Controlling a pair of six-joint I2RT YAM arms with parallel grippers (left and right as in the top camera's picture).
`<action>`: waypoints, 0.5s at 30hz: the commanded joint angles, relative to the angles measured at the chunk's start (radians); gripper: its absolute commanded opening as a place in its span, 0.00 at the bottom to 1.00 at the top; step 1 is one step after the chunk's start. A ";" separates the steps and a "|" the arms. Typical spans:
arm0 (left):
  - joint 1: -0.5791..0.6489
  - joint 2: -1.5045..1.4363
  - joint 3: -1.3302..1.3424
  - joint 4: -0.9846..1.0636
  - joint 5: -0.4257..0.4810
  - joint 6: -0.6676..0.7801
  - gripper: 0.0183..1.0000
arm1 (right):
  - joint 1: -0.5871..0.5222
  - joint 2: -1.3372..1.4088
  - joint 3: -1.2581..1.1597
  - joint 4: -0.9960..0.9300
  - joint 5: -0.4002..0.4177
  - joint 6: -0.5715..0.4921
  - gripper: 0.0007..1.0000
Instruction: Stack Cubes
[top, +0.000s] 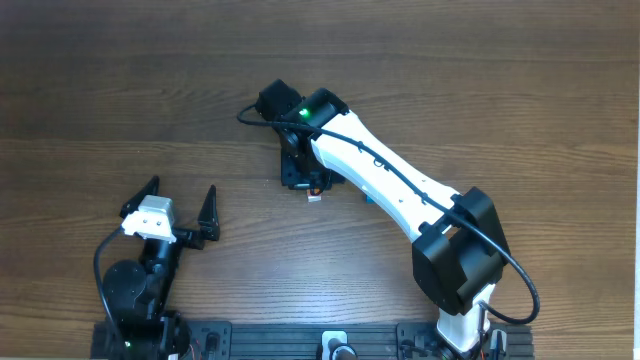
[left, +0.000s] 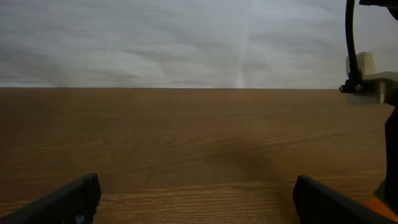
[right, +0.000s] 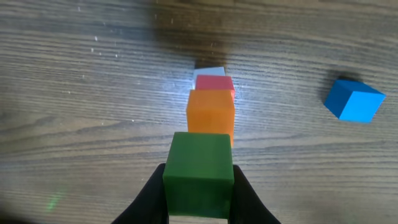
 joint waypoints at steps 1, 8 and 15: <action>0.005 -0.006 -0.005 0.000 -0.001 0.014 1.00 | -0.010 0.015 0.022 0.006 0.032 -0.004 0.01; 0.005 -0.006 -0.005 0.000 -0.001 0.014 1.00 | -0.012 0.016 0.021 0.009 0.041 -0.005 0.01; 0.005 -0.006 -0.005 0.000 -0.001 0.014 1.00 | -0.012 0.042 0.019 0.010 0.046 -0.004 0.01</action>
